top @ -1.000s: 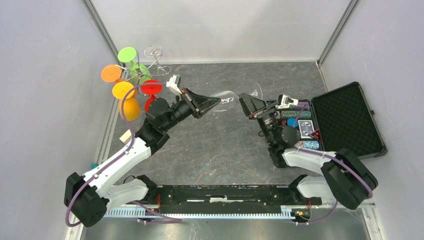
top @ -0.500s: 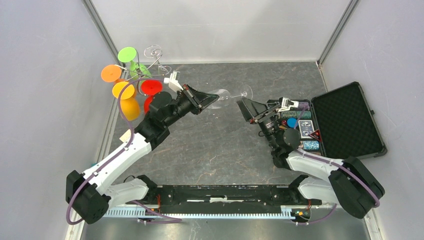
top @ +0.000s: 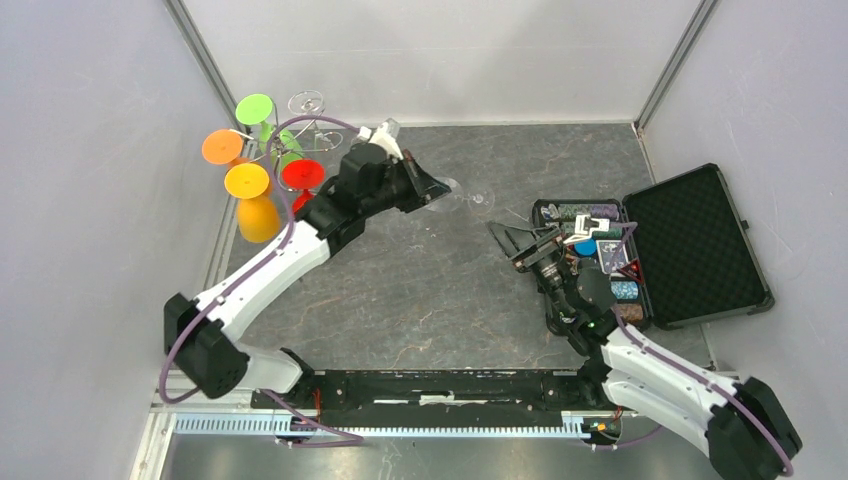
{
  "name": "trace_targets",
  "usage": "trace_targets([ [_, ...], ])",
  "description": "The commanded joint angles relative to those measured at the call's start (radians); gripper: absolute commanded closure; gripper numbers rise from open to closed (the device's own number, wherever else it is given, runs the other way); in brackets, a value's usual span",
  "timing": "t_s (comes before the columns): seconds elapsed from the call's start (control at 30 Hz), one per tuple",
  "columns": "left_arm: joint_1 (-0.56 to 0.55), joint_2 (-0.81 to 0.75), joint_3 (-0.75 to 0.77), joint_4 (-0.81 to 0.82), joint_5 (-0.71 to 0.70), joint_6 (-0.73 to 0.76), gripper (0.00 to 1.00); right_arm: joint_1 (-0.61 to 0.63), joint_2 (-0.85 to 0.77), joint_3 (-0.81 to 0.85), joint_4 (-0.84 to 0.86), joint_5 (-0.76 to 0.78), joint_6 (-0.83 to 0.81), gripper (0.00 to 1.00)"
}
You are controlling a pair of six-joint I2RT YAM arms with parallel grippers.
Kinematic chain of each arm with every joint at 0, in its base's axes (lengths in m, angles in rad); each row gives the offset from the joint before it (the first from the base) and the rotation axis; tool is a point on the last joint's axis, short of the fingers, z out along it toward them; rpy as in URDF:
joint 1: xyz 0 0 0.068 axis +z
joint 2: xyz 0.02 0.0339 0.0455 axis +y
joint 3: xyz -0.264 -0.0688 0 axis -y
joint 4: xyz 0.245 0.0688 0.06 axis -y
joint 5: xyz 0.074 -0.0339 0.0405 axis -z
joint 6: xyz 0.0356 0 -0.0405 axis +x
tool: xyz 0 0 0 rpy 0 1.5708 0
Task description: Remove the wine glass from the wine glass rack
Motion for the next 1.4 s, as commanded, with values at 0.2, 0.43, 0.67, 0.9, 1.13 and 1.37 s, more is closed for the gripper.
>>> trace_targets([
  [0.2,-0.105,0.370,0.545,-0.454,-0.144,0.321,0.98,-0.003,-0.227,0.189,-0.655,0.355,-0.601,0.13],
  [0.43,-0.111,0.636,0.897,-0.665,-0.219,0.398,0.98,-0.002,-0.338,0.210,-0.816,0.471,-0.718,0.13],
  [0.67,-0.114,0.791,1.047,-0.705,-0.168,0.424,0.98,-0.002,-0.425,0.218,-0.923,0.564,-0.778,0.13],
  [0.9,-0.122,0.879,1.123,-0.704,-0.154,0.440,0.98,-0.002,-0.458,0.223,-0.979,0.594,-0.797,0.13],
  [1.13,-0.126,0.923,1.166,-0.703,-0.154,0.452,0.89,-0.001,-0.466,0.221,-0.989,0.607,-0.818,0.12],
  [1.37,-0.128,0.968,1.239,-0.699,-0.154,0.458,0.73,-0.002,-0.462,0.218,-0.989,0.619,-0.834,0.12],
])
